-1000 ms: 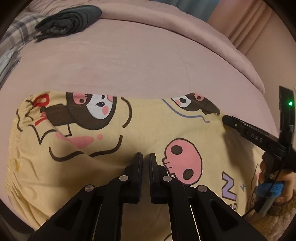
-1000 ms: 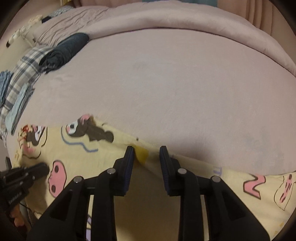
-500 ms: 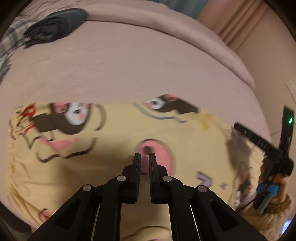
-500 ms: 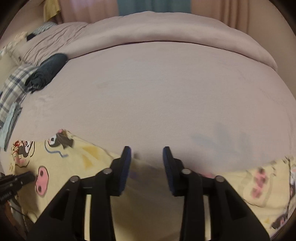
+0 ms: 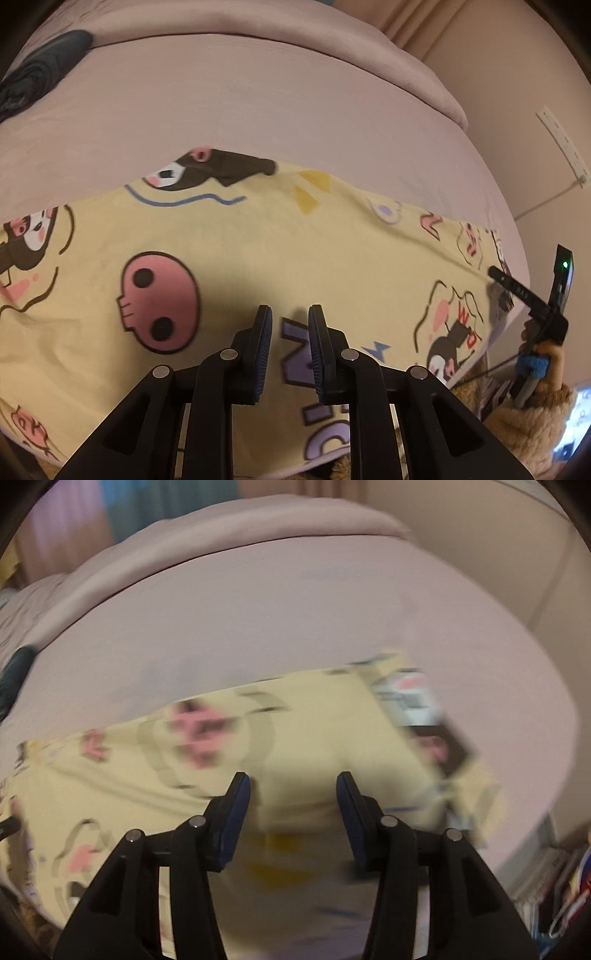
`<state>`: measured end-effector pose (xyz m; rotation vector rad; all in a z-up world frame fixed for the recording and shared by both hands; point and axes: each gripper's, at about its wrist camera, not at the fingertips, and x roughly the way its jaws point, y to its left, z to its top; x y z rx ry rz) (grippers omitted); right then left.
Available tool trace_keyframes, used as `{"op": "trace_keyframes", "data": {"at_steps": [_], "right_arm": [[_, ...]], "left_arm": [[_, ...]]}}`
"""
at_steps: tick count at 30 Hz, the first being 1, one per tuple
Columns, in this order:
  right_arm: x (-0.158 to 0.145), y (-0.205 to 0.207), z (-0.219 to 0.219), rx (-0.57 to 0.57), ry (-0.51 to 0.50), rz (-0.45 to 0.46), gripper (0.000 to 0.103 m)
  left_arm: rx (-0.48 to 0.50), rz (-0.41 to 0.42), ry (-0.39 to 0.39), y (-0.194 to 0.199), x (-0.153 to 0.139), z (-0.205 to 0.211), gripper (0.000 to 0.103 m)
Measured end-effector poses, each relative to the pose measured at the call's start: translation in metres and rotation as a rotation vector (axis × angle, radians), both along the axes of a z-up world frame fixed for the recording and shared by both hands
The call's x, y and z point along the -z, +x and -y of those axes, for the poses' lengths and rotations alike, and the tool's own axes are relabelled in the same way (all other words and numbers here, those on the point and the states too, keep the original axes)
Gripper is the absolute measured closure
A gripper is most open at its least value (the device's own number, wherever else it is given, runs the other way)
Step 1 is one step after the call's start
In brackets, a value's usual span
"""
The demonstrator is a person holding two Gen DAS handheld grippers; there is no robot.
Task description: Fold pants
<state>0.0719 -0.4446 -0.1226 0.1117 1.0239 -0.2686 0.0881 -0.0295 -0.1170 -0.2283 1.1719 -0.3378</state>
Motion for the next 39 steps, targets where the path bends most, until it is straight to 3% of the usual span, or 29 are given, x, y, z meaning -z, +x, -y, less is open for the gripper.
{"op": "trace_keyframes", "data": {"at_steps": [2,4,8,12,17,22,24,25,26,29,33,36,37,39], "right_arm": [[-0.005,-0.008,0.025,0.071,0.000,0.004,0.055],[-0.014,-0.021,0.050,0.123,0.070,0.037,0.054],[-0.025,-0.043,0.075,0.211,0.069,0.064,0.049],[-0.024,-0.065,0.098,0.261,0.144,0.077,0.046],[-0.024,-0.072,0.095,0.261,0.195,0.099,0.046],[-0.016,-0.066,0.083,0.222,0.244,0.096,0.046],[-0.012,-0.065,0.079,0.208,0.244,0.096,0.059],[-0.009,-0.063,0.078,0.205,0.239,0.093,0.083],[-0.008,-0.061,0.078,0.207,0.234,0.089,0.091],[-0.014,-0.064,0.075,0.212,0.208,0.133,0.093],[-0.011,-0.054,0.080,0.224,0.202,0.098,0.093],[0.003,-0.043,0.083,0.246,0.183,0.039,0.087],[-0.001,-0.040,0.083,0.250,0.173,0.024,0.084],[-0.011,-0.033,0.082,0.252,0.129,0.010,0.067]], "left_arm": [[0.016,0.000,-0.006,-0.005,-0.002,0.006,0.086],[0.048,-0.004,-0.025,-0.013,-0.002,0.014,0.086],[0.127,-0.014,-0.066,-0.028,-0.005,0.037,0.086],[0.201,-0.034,-0.091,-0.032,0.000,0.063,0.086],[0.277,-0.101,-0.115,-0.042,0.016,0.086,0.086],[0.275,-0.155,-0.121,-0.045,0.025,0.086,0.087],[0.266,-0.186,-0.128,-0.046,0.026,0.081,0.087],[0.259,-0.192,-0.128,-0.047,0.027,0.078,0.087],[0.255,-0.202,-0.123,-0.048,0.028,0.077,0.087],[0.247,-0.224,-0.137,-0.050,0.030,0.073,0.087],[0.249,-0.220,-0.130,-0.054,0.033,0.072,0.087],[0.253,-0.212,-0.118,-0.054,0.031,0.073,0.087],[0.255,-0.209,-0.115,-0.054,0.030,0.073,0.087],[0.258,-0.202,-0.110,-0.055,0.028,0.072,0.087]]}}
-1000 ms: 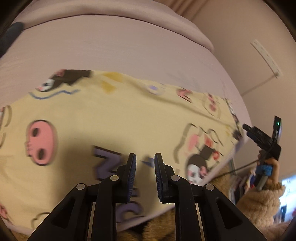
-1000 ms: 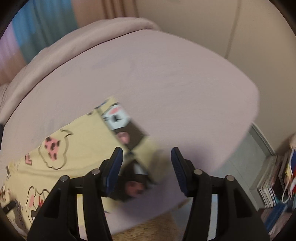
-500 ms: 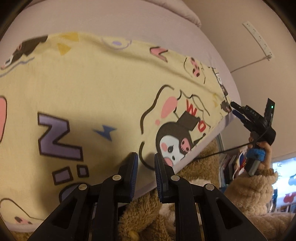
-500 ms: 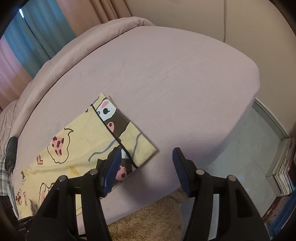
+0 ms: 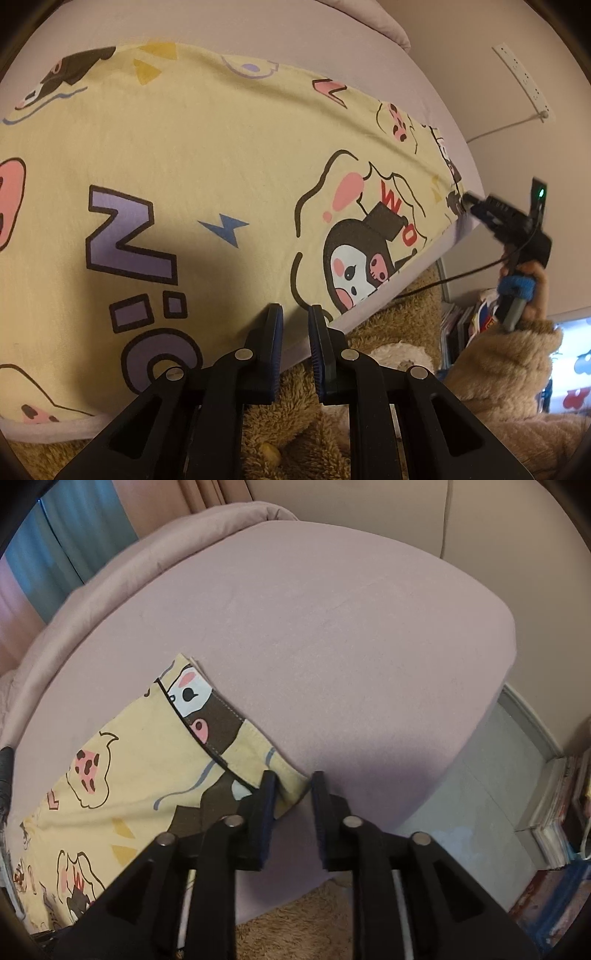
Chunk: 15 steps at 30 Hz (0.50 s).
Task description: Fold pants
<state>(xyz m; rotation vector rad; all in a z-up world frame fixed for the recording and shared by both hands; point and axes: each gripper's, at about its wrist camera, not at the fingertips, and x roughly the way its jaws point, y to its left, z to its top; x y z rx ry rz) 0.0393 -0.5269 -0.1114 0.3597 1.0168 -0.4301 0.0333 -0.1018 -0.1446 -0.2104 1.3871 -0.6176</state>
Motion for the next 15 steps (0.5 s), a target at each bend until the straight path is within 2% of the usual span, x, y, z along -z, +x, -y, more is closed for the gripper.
{"op": "trace_keyframes", "data": {"at_steps": [1,2,3,5,7,9,13,15], "right_arm": [[-0.009,0.004,-0.001,-0.007,-0.032,0.015,0.055],[-0.019,0.011,-0.002,-0.021,-0.054,0.037,0.049],[-0.025,0.018,-0.002,-0.039,-0.056,0.046,0.048],[-0.034,0.038,-0.007,-0.100,-0.039,0.059,0.048],[-0.033,0.065,-0.015,-0.176,-0.026,0.072,0.048],[-0.025,0.088,-0.023,-0.221,-0.020,0.055,0.048],[-0.003,0.128,-0.031,-0.253,-0.012,0.026,0.050],[0.008,0.138,-0.033,-0.254,-0.027,0.000,0.058]], "left_arm": [[0.006,0.012,0.007,-0.001,-0.004,0.001,0.087],[0.015,0.031,0.013,-0.001,-0.008,0.004,0.086],[0.021,0.052,0.021,-0.002,-0.012,0.004,0.086],[0.033,0.134,0.041,-0.002,-0.025,0.009,0.086],[0.035,0.156,0.017,0.003,-0.030,0.013,0.086],[0.035,0.151,-0.013,0.008,-0.028,0.015,0.086],[0.040,0.102,0.022,0.011,-0.008,0.020,0.086],[0.028,0.101,0.012,0.009,-0.005,0.017,0.087]]}}
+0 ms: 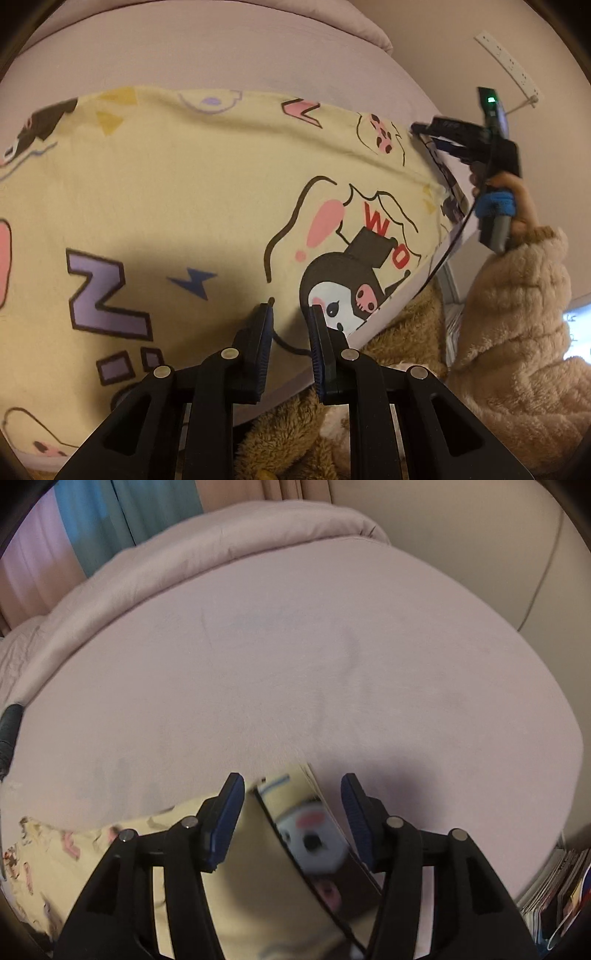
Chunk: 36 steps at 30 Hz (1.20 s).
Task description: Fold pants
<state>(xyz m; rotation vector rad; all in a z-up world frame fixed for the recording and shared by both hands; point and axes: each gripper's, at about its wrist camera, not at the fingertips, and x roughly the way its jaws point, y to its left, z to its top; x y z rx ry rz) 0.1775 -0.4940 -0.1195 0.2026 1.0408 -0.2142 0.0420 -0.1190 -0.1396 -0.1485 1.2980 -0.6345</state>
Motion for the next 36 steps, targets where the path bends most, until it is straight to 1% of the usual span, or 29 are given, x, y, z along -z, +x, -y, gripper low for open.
{"op": "trace_keyframes", "data": {"at_steps": [1,3,5,6,8,10,14,16,19,21,24,26,27,28,29,30,32,34,36], "right_arm": [[0.005,0.005,-0.002,-0.010,-0.004,-0.008,0.075],[0.006,0.010,-0.008,-0.010,-0.039,0.016,0.080],[-0.002,0.009,-0.003,0.011,-0.055,0.055,0.091],[-0.005,0.008,-0.004,0.023,-0.066,0.062,0.093],[0.000,0.008,-0.002,0.027,-0.062,0.046,0.093],[0.007,0.010,-0.003,0.025,-0.082,0.029,0.093],[0.012,0.023,0.001,0.065,-0.078,0.039,0.094],[0.014,0.032,-0.001,0.067,-0.110,0.030,0.094],[0.014,0.032,-0.007,0.051,-0.167,0.028,0.093],[0.010,0.028,-0.005,0.044,-0.166,0.033,0.093],[-0.004,0.015,-0.004,0.050,-0.142,0.045,0.088],[-0.020,0.000,-0.007,0.027,-0.130,0.068,0.075],[-0.030,-0.012,-0.009,0.012,-0.134,0.084,0.071],[-0.034,-0.019,-0.012,0.009,-0.136,0.093,0.062],[-0.041,-0.030,-0.014,0.009,-0.135,0.101,0.057],[-0.043,-0.038,-0.016,0.005,-0.126,0.098,0.056],[-0.042,-0.056,-0.023,-0.023,-0.100,0.090,0.057],[-0.032,-0.072,-0.029,-0.045,-0.084,0.054,0.057],[-0.017,-0.083,-0.031,-0.035,-0.093,0.008,0.057]], "left_arm": [[0.002,-0.004,-0.001,0.000,0.001,-0.001,0.087],[0.000,-0.019,0.006,-0.001,0.002,-0.002,0.087],[0.004,-0.017,0.010,-0.003,0.003,-0.003,0.087],[0.007,-0.014,0.014,-0.006,0.002,-0.001,0.087],[0.013,-0.002,0.025,-0.008,0.002,0.000,0.087],[0.018,0.007,0.034,-0.012,0.003,0.002,0.087],[0.019,0.003,0.032,-0.011,0.007,0.005,0.087],[0.019,0.000,0.031,-0.011,0.008,0.006,0.087],[0.011,0.001,0.022,-0.011,0.006,0.001,0.087],[0.013,0.006,0.018,-0.011,0.003,0.000,0.087],[0.015,0.002,0.016,-0.008,-0.002,-0.001,0.086],[0.004,0.036,0.029,-0.004,-0.012,-0.002,0.086],[-0.003,0.052,0.034,-0.002,-0.016,-0.003,0.086],[-0.014,0.074,0.038,0.002,-0.021,-0.004,0.086],[-0.020,0.086,0.035,0.006,-0.024,-0.005,0.086],[-0.031,0.096,0.030,0.013,-0.027,-0.006,0.086],[-0.052,0.105,0.040,0.023,-0.028,-0.008,0.086],[-0.080,0.122,0.084,0.033,-0.025,-0.010,0.086],[-0.101,0.127,0.130,0.041,-0.019,-0.011,0.086]]}}
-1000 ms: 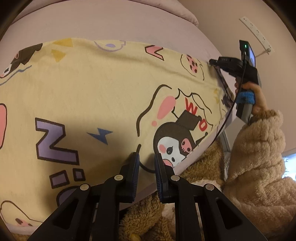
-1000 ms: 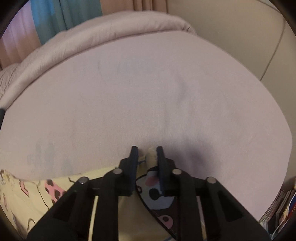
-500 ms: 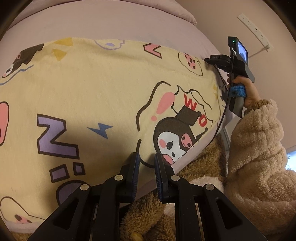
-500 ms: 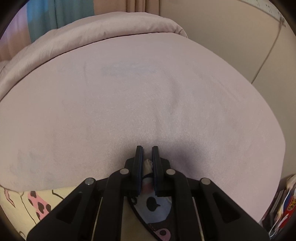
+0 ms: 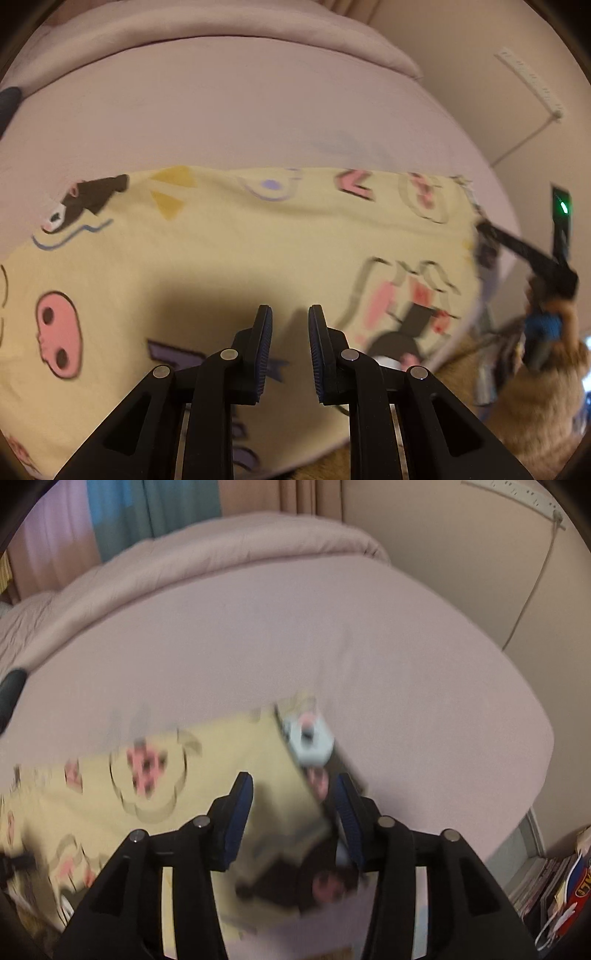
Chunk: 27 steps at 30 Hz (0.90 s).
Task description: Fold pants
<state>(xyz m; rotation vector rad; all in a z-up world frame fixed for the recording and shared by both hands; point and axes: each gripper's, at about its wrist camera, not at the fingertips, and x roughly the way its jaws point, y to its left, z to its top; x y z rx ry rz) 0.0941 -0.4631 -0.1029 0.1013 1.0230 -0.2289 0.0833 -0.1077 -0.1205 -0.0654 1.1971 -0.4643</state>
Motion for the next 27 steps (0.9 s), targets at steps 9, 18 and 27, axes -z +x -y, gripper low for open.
{"op": "trace_keyframes", "data": {"at_steps": [9,18,27], "right_arm": [[0.019,-0.014,0.005,0.063,-0.008,0.000,0.055],[0.012,-0.021,0.000,0.066,-0.029,0.017,0.051],[-0.005,-0.066,0.061,0.252,0.096,0.108,0.023]], "left_arm": [[-0.022,0.024,0.047,-0.004,0.014,0.005,0.086],[-0.027,-0.021,-0.028,0.007,-0.001,0.001,0.086],[-0.051,0.007,-0.085,0.009,-0.016,-0.005,0.052]]}}
